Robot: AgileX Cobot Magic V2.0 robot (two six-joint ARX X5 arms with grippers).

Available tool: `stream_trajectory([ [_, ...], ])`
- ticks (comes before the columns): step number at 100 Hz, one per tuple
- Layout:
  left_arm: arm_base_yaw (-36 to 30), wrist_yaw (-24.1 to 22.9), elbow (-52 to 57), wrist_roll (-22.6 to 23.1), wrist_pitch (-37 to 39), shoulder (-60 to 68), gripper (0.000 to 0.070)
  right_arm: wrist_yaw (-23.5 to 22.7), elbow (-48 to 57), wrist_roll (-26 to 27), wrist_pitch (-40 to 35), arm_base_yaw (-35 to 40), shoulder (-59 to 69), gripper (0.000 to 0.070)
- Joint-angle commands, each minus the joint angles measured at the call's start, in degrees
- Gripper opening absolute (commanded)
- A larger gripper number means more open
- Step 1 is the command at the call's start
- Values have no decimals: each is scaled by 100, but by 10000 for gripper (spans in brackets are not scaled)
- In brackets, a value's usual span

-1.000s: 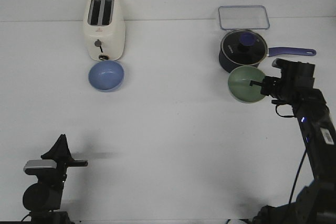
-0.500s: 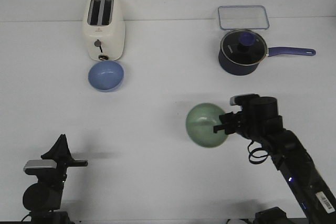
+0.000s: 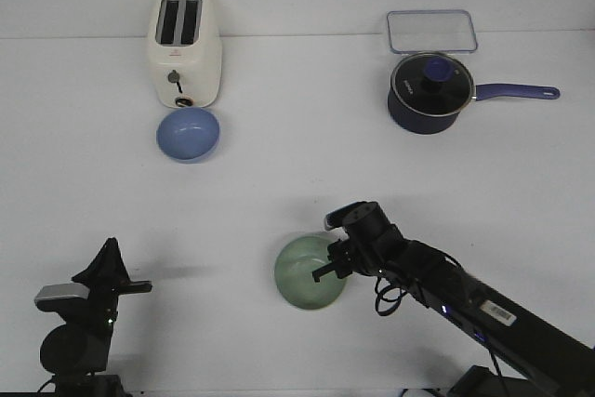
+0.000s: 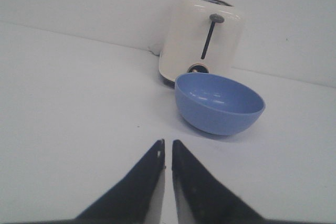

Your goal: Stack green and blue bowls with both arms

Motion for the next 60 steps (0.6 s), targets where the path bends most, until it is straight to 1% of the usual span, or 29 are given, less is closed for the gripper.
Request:
stream_trajectory([
  [1, 4, -7, -92, -553, 74, -9, 12, 68, 66, 98, 122, 83, 208, 0],
  [5, 4, -9, -74, -730, 72, -9, 12, 66, 66, 90, 173, 101, 282, 3],
  [8, 4, -9, -59, -866, 72, -9, 11, 42, 66, 85, 203, 109, 308, 30],
  [11, 4, -7, -42, -997, 74, -9, 11, 44, 68, 70, 219, 109, 306, 91],
  [18, 4, -9, 17, -1316, 72, -9, 11, 22, 68, 66, 295, 109, 282, 271],
  [22, 4, -7, 57, -1515, 72, -9, 12, 28, 68, 66, 295, 92, 195, 326],
  [26, 4, -7, 122, -1727, 57, -7, 12, 26, 72, 66, 295, 50, 72, 337],
  [36, 4, 20, 326, -2004, -7, 37, 12, 17, 103, 57, 273, -114, -407, 337],
  [48, 4, 20, 776, -2011, -297, 396, 15, 20, 122, -76, 275, -391, -1141, 337],
  [60, 4, 31, 1414, -1958, -645, 1325, 15, 22, 122, -262, 247, -778, -1812, 337],
])
